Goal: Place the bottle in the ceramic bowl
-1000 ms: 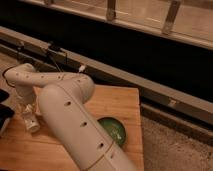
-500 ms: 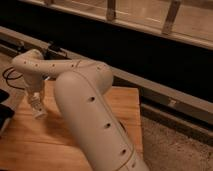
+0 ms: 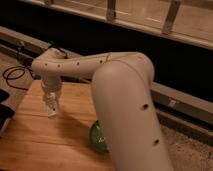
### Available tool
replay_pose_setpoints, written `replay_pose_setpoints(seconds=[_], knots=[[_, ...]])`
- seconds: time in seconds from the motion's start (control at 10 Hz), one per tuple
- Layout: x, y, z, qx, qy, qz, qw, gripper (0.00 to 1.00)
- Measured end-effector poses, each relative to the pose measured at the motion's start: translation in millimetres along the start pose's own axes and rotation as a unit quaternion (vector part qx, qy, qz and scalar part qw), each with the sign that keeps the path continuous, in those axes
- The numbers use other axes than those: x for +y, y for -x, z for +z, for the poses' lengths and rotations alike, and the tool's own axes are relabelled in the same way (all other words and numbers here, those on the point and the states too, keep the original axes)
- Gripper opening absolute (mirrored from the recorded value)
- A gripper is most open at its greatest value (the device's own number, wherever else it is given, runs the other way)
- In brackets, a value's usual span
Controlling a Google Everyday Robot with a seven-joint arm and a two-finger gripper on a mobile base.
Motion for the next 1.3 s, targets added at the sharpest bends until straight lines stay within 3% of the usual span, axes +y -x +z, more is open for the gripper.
replay_pose_setpoints(seconds=[0.3,0.5,0.7,0.9,1.1,1.3], knots=[[-43,-38,-32,-0.026,-0.010,0.057,0.9980,0.00],[-55,-50,-41,-0.033,-0.011,0.074,0.9967,0.00],[-52,-50,-40,-0.030,-0.011,0.073,0.9969,0.00],[-47,-35,-36,-0.026,-0.018,0.063,0.9975,0.00],[-48,-16,-32,-0.026,-0.024,0.067,0.9971,0.00],[-54,-15,-33,-0.028,-0.029,0.080,0.9959,0.00]])
